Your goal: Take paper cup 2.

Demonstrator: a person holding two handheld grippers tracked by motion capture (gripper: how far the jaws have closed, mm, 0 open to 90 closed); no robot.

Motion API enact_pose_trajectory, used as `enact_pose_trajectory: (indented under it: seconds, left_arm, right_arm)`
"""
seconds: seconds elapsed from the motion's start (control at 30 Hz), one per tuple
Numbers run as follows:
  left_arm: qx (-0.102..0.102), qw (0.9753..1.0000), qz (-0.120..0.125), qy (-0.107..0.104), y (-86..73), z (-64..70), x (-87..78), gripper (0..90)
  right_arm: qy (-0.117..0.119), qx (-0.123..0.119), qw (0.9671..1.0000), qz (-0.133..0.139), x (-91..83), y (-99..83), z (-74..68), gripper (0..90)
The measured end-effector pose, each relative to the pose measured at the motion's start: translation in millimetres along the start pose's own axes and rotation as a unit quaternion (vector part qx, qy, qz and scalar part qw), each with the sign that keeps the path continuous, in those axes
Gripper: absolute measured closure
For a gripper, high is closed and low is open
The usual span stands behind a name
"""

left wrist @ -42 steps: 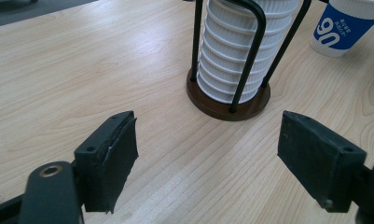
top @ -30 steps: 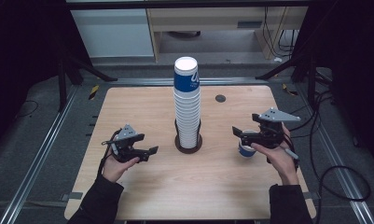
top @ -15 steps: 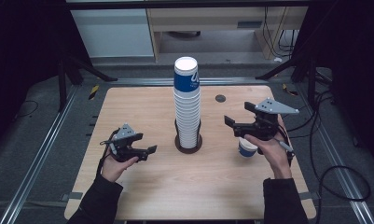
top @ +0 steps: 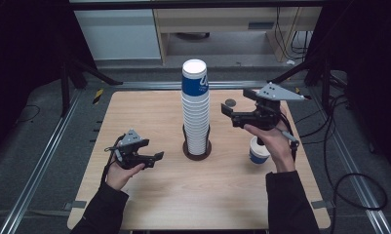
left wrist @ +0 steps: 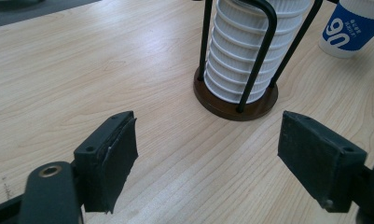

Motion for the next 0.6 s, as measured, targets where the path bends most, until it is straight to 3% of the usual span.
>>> enact_pose_trajectory:
  seconds: [0.3, 0.6]
  left_arm:
    - [-0.003, 1.0, 0.001, 0.0, -0.5, -2.1, -0.7, 19.0]
    - [-0.004, 1.0, 0.002, -0.002, -0.8, -2.7, -0.7, 18.9]
  right_arm:
    - [0.02, -0.002, 0.9996, 0.018, 24.1, 31.8, -12.8, 7.2]
    - [0.038, -0.001, 0.9991, 0.019, 47.0, 43.7, -22.5, 6.9]
Point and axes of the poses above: each handheld gripper's, and its own axes: x roughly forward along the jaws, y roughly out of its top, z roughly to its right, the point moved 5 cm from there along x, roughly forward along the jaws, and after that the axes turned 2 degrees about x, right-handed, at the moved point
